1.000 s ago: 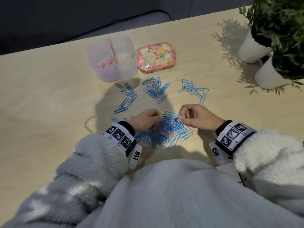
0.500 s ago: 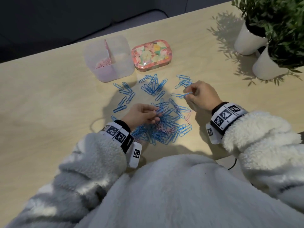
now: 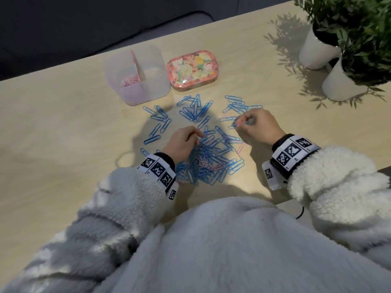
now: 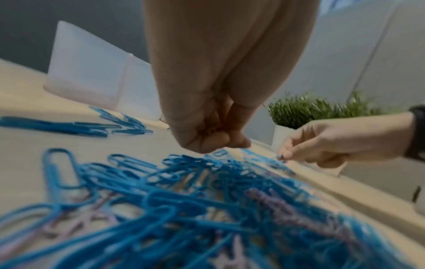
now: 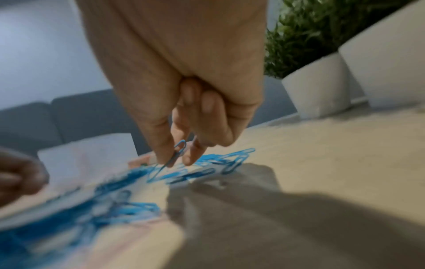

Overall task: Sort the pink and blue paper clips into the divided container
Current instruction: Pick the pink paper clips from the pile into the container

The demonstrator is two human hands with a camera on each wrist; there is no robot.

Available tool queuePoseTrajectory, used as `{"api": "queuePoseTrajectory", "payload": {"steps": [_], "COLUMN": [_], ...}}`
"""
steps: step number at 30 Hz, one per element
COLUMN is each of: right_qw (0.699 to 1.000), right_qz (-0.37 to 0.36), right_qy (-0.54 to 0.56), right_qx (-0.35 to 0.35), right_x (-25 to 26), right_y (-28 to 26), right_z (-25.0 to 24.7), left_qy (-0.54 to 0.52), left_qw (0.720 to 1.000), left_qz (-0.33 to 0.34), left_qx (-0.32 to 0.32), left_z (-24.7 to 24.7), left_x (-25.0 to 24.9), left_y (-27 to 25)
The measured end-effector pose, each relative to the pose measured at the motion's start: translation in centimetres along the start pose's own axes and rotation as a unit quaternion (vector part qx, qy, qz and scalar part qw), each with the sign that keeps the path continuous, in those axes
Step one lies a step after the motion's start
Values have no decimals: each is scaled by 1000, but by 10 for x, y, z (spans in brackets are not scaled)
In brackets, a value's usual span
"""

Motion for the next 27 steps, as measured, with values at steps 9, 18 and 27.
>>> {"api": "queuePoseTrajectory", "payload": {"steps": [9, 18, 27], "right_qw": [989, 989, 988], "right_qz": [-74, -47, -120], "right_qy": [-127, -137, -91], "right_qx": [-18, -23, -19], "right_x": [23, 15, 12], "right_y": [-2, 43, 32], "right_z": [22, 18, 19], "left_qy": [201, 213, 299], "left_qw": [976, 969, 952], "left_qz": [3, 23, 51], "left_qx": [-89, -122, -37], "left_z": [8, -5, 26], "left_x": [-11, -14, -19], "left_y": [13, 21, 14]}}
Point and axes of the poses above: each hand's wrist, its own y-axis towards the middle knuckle, its own z-axis out of the palm, x = y × z, the point moved 2 cm from there along y, towards the middle knuckle, and after that the axes turned 12 degrees about -z, right-handed, at the moved point
